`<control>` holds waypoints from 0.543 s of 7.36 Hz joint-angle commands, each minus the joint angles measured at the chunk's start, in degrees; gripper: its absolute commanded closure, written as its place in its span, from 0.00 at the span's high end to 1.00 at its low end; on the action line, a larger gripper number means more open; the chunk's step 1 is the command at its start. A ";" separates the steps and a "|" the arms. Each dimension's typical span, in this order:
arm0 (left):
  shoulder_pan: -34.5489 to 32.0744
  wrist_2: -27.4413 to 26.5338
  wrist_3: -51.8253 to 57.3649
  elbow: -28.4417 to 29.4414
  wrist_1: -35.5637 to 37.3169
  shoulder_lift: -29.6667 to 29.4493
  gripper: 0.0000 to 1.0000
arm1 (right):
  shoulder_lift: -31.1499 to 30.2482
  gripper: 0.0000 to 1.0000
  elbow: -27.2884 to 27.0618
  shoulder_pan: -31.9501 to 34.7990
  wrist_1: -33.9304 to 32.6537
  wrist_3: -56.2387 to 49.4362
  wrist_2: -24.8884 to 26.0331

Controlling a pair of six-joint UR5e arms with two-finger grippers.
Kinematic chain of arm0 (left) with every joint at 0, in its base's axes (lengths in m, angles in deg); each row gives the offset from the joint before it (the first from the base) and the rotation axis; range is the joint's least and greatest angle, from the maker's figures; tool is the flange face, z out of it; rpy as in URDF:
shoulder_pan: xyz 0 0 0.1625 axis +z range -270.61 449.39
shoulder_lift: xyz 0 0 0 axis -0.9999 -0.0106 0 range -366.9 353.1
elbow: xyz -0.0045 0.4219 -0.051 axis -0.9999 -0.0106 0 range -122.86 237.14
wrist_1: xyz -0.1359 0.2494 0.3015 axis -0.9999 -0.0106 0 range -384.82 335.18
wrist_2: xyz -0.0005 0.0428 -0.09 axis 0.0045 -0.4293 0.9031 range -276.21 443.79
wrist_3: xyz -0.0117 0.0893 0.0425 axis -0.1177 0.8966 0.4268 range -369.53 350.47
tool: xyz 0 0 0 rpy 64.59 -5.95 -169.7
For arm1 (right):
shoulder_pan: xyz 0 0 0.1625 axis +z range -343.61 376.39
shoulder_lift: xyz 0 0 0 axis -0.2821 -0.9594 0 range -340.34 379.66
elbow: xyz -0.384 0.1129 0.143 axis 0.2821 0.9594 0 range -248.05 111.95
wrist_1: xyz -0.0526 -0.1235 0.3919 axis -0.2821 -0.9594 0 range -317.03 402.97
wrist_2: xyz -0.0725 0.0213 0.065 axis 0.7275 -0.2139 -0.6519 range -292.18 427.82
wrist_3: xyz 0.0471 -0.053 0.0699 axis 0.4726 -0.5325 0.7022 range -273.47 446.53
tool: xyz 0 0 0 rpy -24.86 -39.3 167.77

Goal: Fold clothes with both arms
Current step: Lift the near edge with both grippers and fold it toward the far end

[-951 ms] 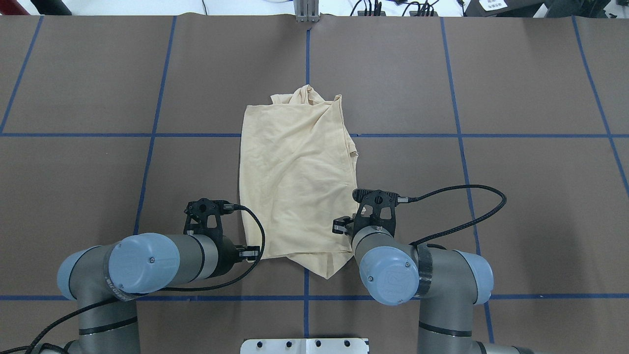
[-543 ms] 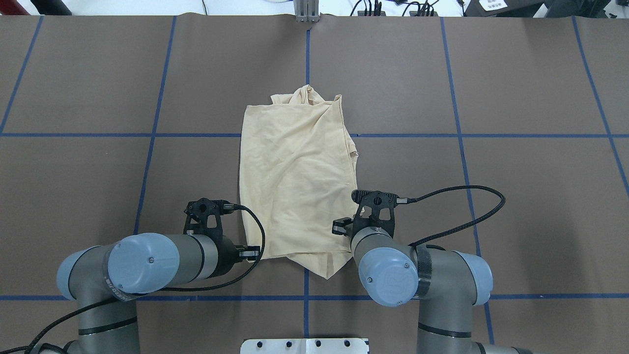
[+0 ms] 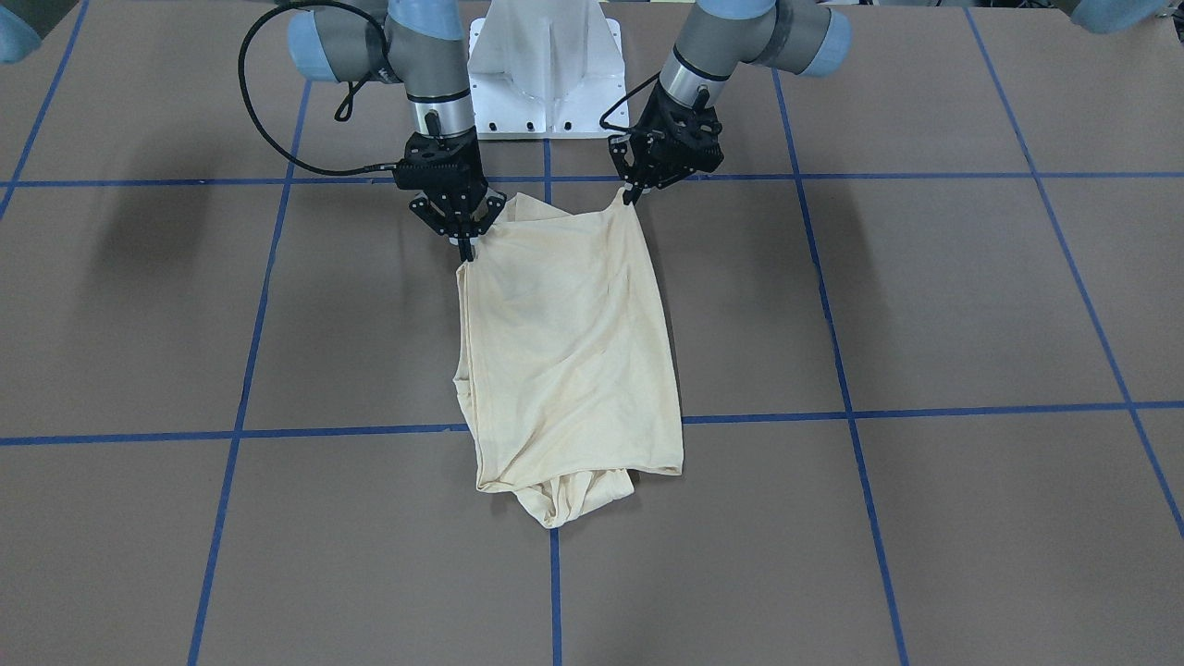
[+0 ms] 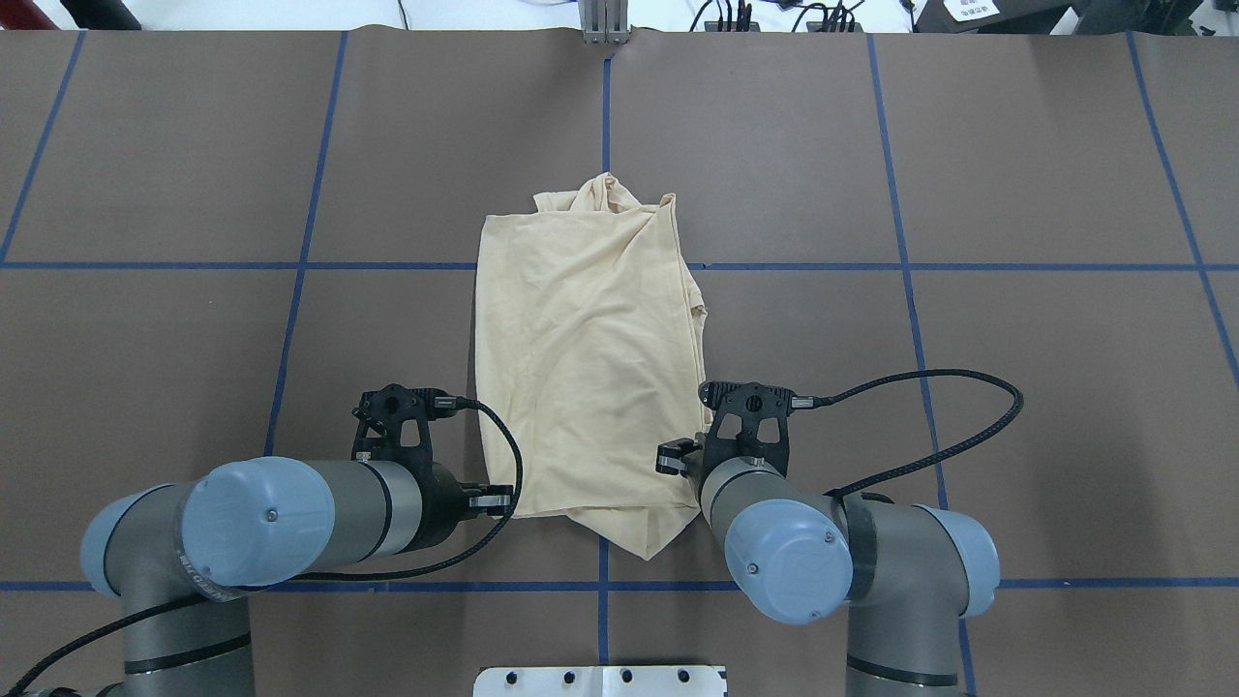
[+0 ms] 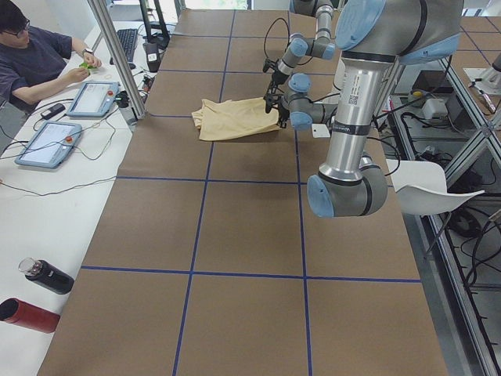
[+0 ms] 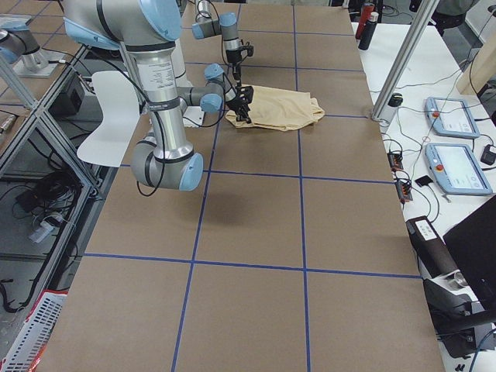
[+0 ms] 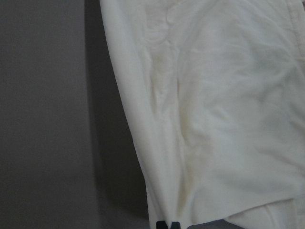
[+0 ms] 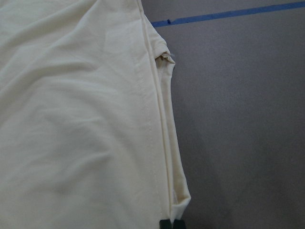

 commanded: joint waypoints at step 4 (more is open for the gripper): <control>5.82 0.05 -3.76 -12.63 10.99 0.17 0.00 | -11.19 0.00 -15.56 -10.17 -0.39 0.09 4.05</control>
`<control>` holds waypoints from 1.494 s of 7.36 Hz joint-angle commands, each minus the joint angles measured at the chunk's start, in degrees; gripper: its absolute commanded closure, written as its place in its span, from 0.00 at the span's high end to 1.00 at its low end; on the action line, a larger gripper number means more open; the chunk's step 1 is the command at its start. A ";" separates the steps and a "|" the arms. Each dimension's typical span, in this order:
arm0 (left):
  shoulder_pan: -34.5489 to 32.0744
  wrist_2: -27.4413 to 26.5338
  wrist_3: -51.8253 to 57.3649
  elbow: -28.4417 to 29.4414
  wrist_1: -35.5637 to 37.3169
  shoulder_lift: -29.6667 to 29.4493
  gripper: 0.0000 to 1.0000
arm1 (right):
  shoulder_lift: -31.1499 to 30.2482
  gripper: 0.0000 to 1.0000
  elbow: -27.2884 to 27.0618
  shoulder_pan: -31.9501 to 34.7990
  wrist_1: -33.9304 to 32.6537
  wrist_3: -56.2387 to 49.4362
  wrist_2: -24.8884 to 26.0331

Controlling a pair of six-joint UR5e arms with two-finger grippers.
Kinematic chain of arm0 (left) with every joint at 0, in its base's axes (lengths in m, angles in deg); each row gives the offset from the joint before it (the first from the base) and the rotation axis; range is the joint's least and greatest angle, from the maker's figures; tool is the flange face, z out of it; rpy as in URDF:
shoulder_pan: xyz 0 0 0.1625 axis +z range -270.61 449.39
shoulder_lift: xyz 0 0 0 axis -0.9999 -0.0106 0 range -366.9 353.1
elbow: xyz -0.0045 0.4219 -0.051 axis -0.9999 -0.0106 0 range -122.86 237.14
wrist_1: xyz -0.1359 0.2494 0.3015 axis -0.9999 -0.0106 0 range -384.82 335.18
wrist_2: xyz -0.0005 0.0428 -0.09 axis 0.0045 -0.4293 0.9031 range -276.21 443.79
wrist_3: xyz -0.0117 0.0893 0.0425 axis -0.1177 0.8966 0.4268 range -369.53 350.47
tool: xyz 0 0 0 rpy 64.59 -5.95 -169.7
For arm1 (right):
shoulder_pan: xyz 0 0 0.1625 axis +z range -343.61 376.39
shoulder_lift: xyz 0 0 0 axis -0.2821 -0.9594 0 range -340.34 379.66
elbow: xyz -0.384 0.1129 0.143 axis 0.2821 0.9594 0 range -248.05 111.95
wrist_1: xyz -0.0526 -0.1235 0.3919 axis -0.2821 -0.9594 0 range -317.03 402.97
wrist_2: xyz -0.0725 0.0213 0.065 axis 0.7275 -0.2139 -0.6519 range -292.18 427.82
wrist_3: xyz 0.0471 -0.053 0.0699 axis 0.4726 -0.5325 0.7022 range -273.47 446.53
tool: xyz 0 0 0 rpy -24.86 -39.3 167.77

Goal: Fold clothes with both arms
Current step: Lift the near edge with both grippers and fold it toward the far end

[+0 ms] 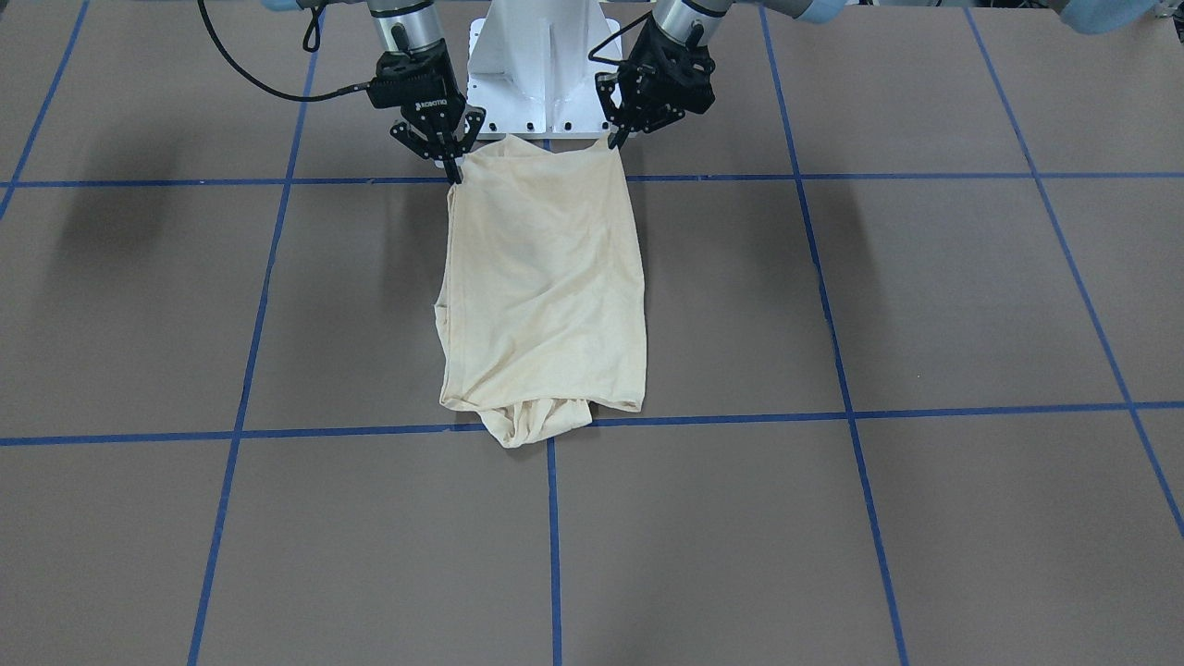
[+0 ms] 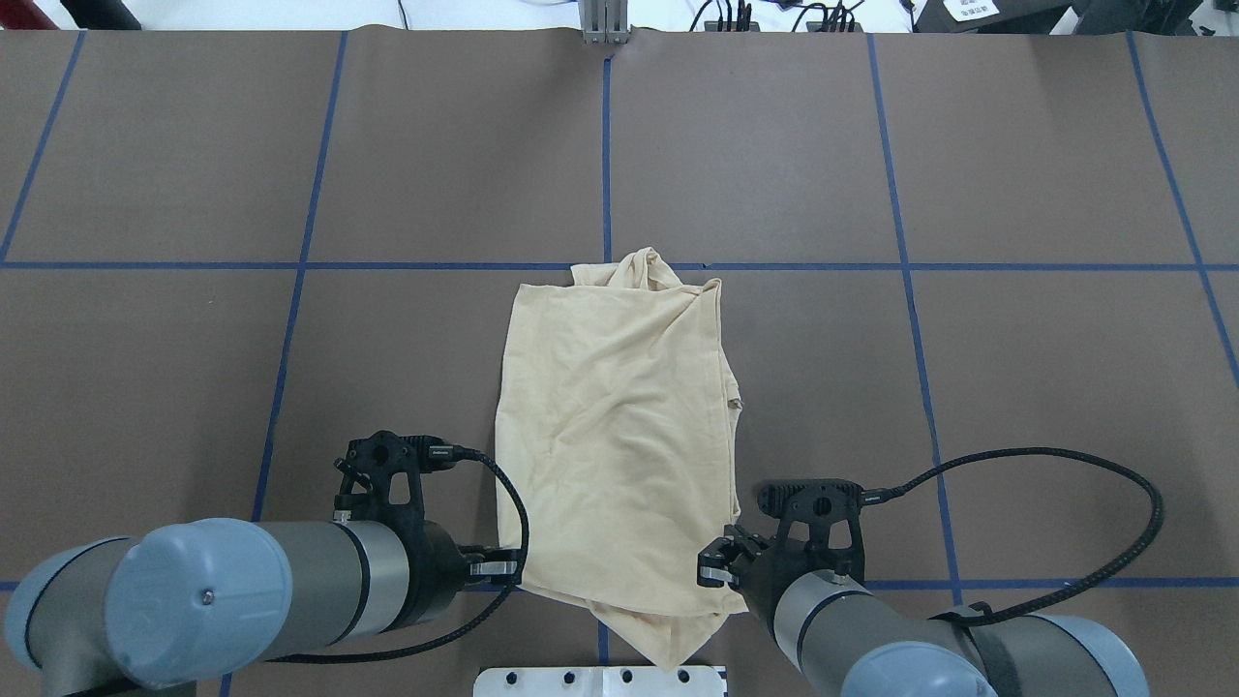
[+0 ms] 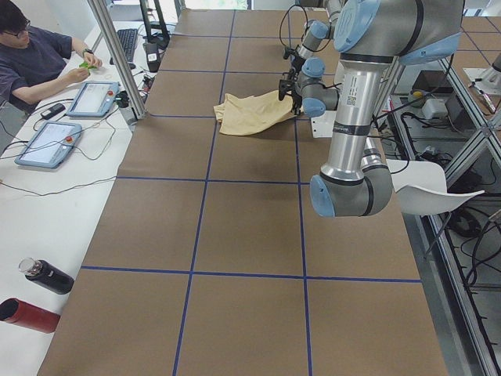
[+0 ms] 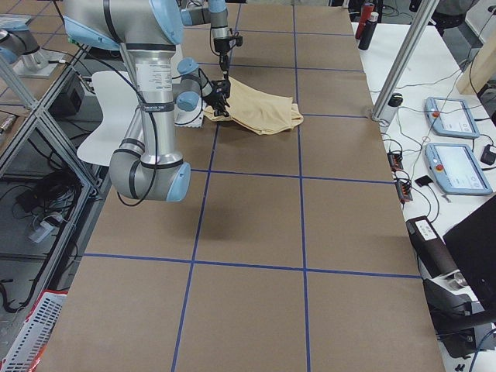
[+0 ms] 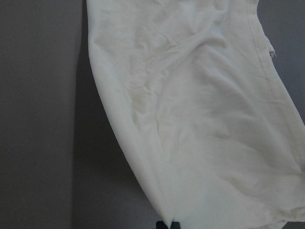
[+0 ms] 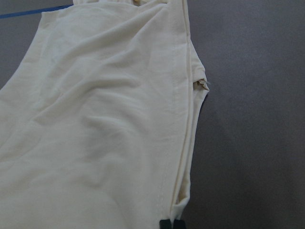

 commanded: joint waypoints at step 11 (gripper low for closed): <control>-20.85 0.43 13.10 20.24 7.63 -18.05 0.00 | 14.80 0.00 13.23 19.77 -5.11 -6.76 -6.60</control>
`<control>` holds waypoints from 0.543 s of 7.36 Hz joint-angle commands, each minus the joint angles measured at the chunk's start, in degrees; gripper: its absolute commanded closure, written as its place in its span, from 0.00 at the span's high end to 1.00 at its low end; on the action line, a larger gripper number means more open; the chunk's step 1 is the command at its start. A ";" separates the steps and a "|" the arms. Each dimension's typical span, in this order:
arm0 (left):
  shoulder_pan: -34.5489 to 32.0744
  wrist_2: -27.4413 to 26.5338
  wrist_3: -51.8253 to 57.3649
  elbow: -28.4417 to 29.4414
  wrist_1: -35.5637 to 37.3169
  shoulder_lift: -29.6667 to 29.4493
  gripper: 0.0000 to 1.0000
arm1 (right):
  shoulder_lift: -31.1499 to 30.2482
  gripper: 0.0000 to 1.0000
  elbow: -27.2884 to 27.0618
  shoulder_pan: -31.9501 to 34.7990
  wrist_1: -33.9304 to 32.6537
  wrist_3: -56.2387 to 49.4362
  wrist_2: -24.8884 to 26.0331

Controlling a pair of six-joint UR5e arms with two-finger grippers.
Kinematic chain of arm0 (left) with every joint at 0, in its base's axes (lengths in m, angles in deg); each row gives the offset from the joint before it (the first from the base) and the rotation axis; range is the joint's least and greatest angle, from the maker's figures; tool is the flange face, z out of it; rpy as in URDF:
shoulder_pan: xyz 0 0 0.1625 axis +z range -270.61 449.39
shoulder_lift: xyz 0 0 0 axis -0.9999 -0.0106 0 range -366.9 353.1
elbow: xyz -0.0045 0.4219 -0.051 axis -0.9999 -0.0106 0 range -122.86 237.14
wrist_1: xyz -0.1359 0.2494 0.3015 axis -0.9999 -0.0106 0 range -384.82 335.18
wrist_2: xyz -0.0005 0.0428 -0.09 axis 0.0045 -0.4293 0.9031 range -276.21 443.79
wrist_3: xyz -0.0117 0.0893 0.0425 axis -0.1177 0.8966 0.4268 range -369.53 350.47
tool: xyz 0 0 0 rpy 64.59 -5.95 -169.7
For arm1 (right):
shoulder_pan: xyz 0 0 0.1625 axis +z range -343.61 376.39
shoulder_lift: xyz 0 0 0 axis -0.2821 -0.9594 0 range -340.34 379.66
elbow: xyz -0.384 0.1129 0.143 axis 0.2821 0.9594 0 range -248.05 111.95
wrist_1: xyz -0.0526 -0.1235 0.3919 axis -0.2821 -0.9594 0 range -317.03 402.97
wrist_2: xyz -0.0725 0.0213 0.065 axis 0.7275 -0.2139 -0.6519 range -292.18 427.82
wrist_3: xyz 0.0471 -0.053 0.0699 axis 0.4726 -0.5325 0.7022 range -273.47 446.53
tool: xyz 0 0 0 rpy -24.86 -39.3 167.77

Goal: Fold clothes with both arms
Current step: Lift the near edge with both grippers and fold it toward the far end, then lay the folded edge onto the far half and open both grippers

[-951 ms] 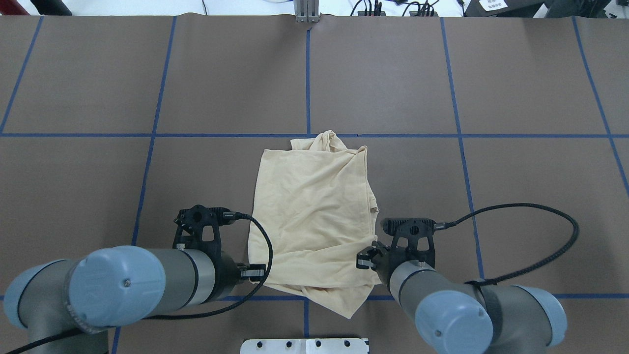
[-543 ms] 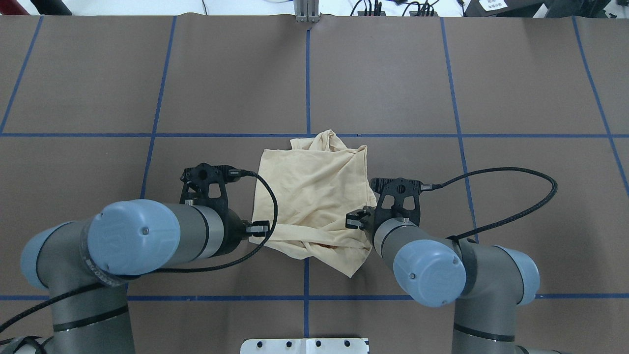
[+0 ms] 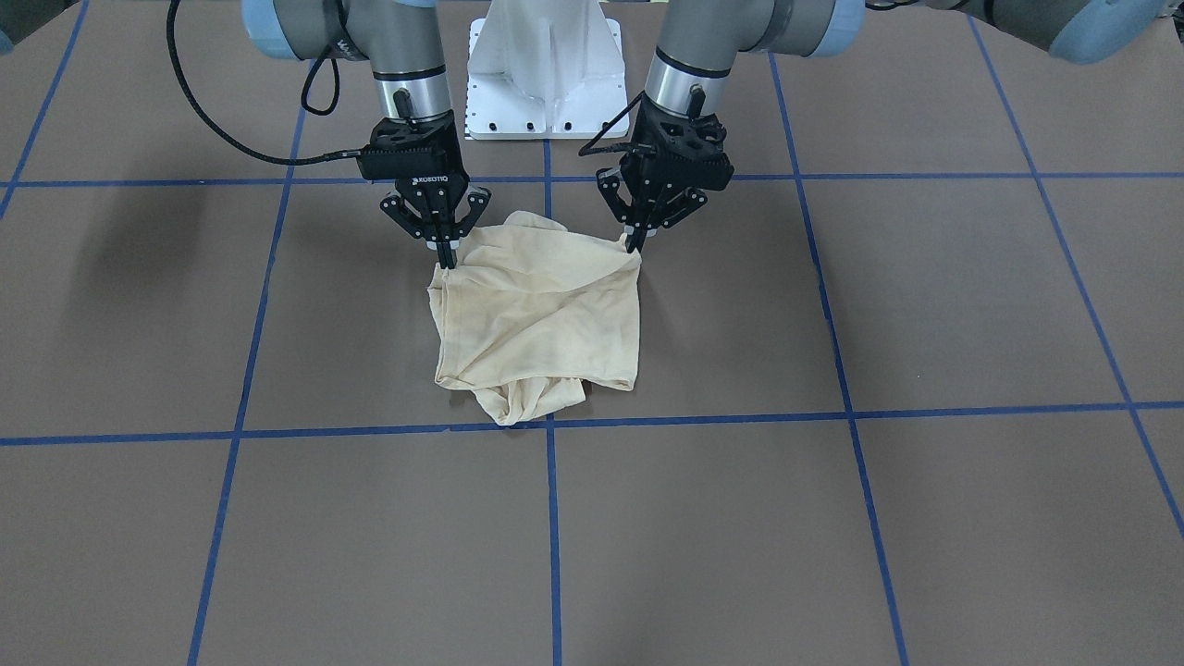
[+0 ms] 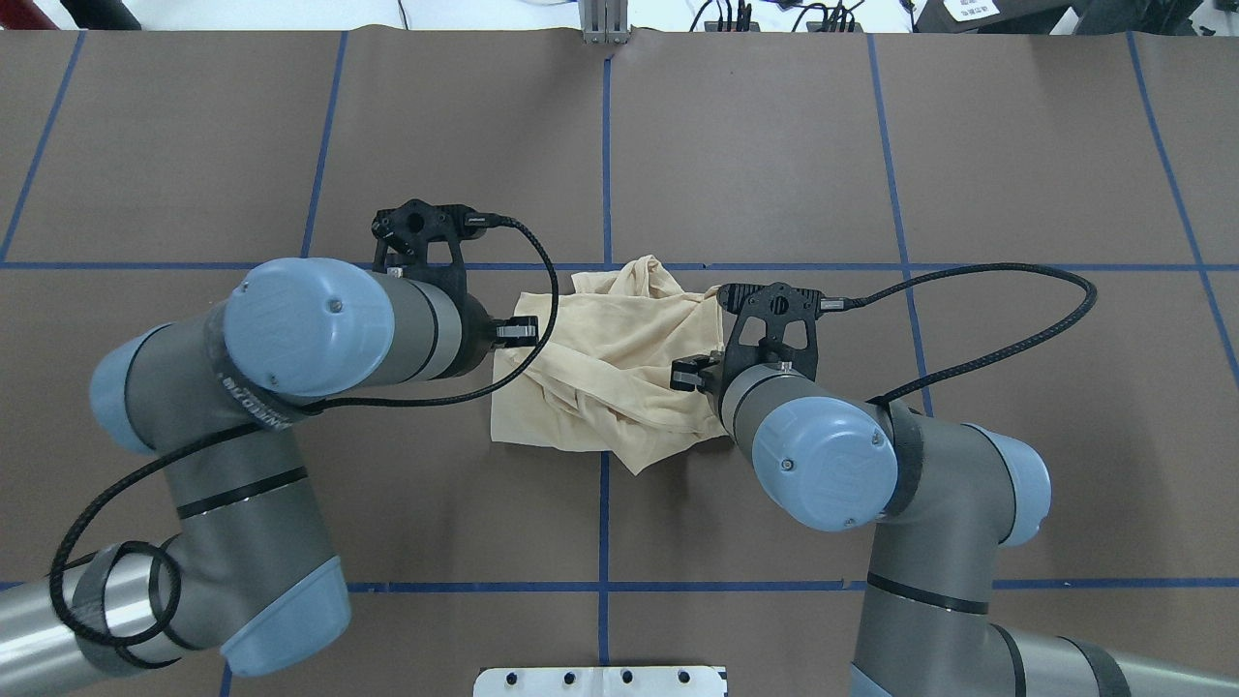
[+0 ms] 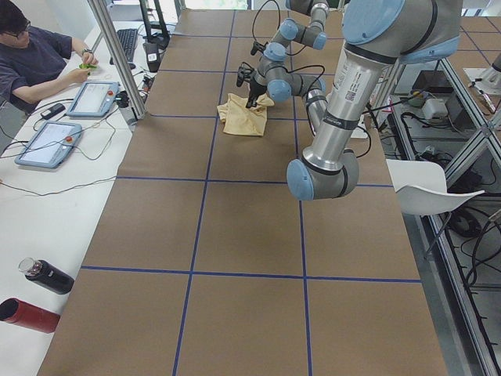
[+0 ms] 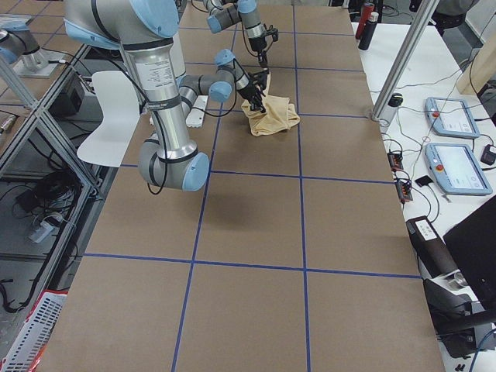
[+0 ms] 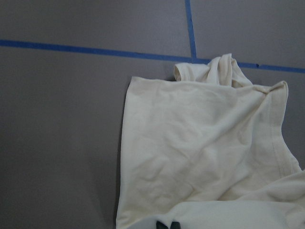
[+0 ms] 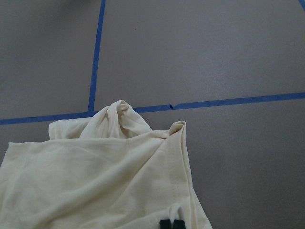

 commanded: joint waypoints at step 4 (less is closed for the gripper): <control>-4.89 -0.50 4.88 21.38 -7.30 -9.37 0.00 | 5.22 0.00 11.31 5.36 0.34 -2.38 -2.45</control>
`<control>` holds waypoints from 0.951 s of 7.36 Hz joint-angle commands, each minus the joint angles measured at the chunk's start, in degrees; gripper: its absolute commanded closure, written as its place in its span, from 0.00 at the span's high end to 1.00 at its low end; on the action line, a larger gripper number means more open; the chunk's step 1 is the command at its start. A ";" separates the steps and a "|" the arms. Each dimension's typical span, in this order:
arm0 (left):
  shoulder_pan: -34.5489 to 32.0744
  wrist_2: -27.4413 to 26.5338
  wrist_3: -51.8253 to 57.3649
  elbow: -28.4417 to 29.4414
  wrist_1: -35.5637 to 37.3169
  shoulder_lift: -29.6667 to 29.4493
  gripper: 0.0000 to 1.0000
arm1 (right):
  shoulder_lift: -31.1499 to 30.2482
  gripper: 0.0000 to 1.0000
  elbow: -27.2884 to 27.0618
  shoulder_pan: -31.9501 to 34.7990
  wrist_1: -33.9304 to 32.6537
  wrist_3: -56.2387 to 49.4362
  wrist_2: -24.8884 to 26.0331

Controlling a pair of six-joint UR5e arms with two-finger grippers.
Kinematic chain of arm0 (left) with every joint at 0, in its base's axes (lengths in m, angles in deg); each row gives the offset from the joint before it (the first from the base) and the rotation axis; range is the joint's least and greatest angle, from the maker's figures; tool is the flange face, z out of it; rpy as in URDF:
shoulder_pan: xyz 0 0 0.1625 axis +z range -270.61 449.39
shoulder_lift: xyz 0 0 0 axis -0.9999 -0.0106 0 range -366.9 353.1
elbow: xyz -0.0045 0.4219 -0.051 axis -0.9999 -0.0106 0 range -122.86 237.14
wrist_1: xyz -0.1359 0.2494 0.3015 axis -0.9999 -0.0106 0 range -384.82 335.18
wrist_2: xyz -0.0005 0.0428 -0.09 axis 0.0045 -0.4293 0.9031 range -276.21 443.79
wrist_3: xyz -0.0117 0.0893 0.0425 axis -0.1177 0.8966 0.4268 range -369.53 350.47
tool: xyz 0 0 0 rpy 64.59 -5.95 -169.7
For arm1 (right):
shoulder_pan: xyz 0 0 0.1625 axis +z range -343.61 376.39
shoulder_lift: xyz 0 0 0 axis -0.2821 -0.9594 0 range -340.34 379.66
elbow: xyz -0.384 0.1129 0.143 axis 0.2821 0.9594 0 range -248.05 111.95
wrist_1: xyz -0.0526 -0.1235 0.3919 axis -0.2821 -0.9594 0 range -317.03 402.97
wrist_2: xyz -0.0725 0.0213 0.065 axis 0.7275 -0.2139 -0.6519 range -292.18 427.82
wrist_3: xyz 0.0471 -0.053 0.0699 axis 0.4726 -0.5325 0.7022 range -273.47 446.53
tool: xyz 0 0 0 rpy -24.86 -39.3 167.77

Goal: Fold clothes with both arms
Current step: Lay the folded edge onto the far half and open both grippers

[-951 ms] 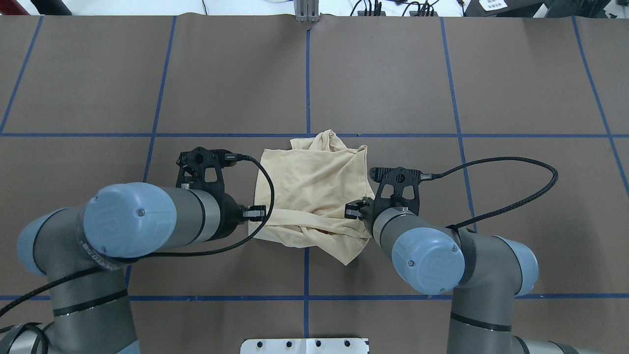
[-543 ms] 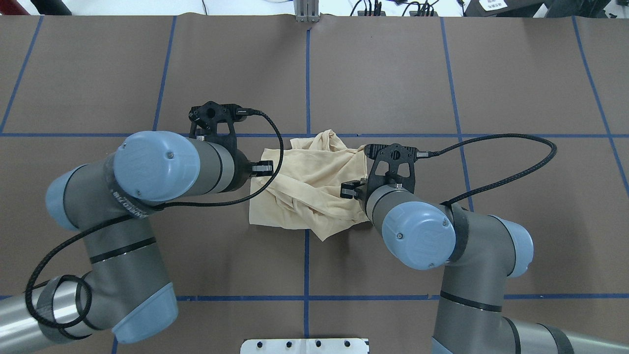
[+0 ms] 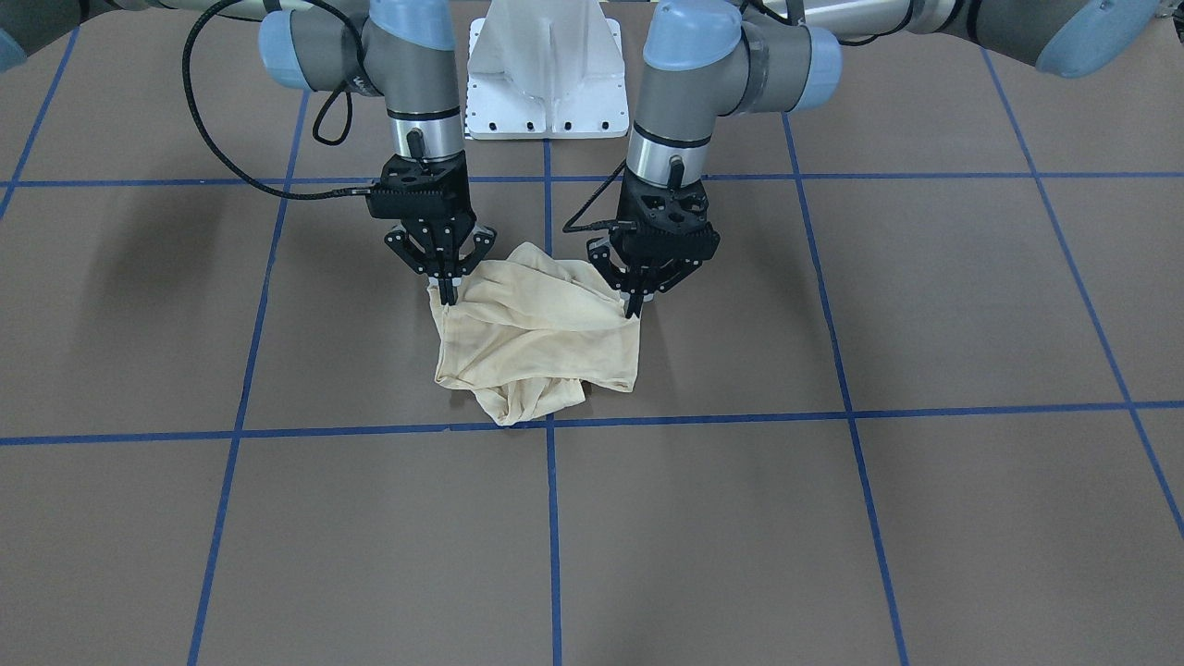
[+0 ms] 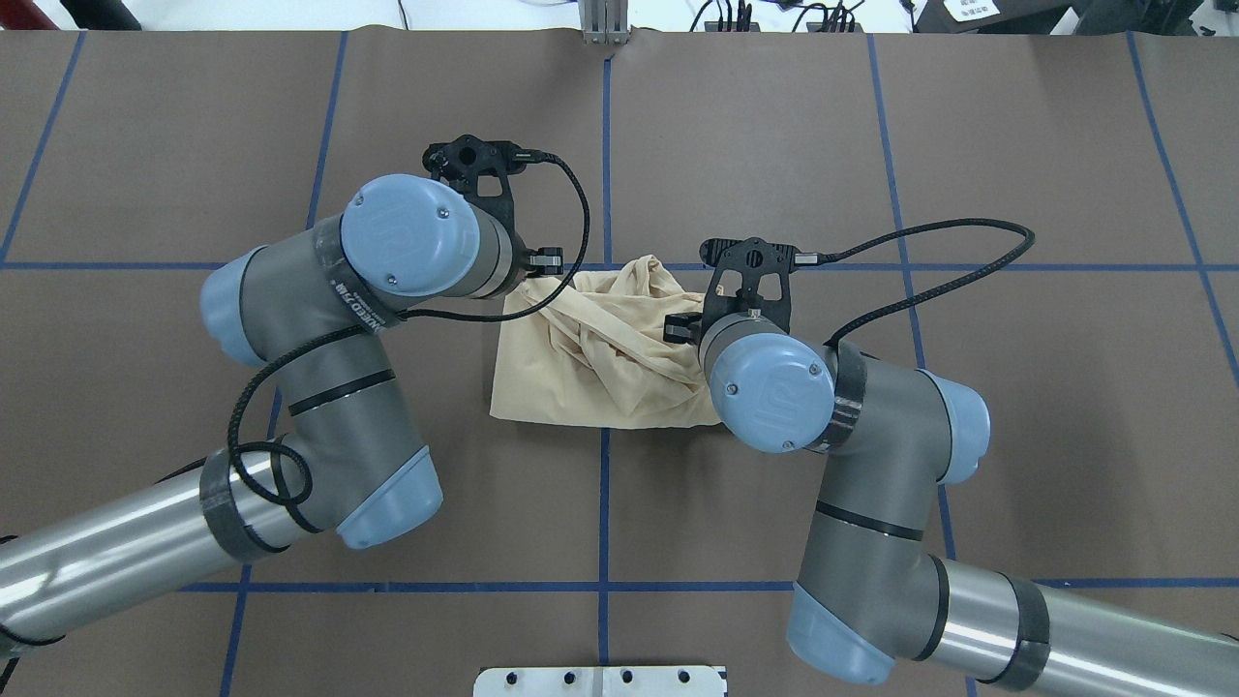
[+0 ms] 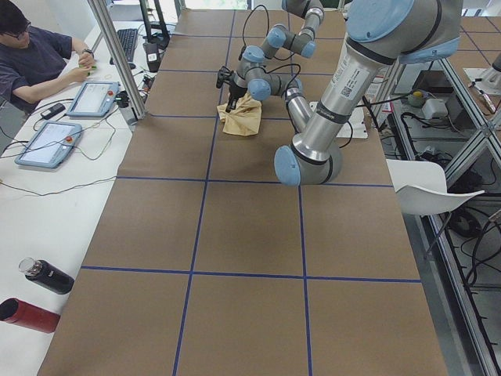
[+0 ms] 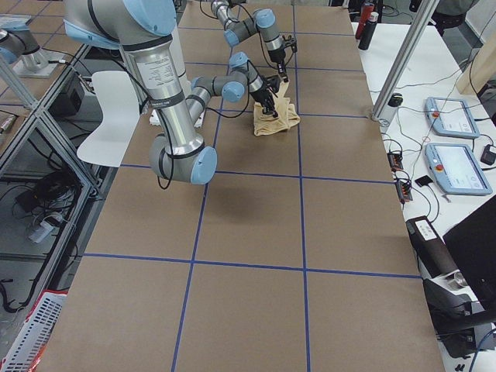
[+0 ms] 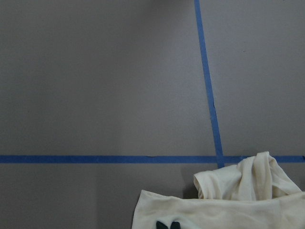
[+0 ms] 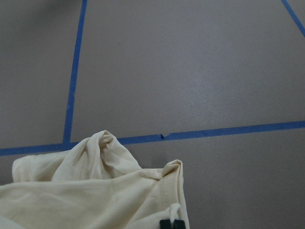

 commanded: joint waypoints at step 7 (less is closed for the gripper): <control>-4.75 7.43 12.73 0.90 -11.26 5.09 1.00 | 4.64 1.00 1.68 4.86 -0.02 -1.41 -11.01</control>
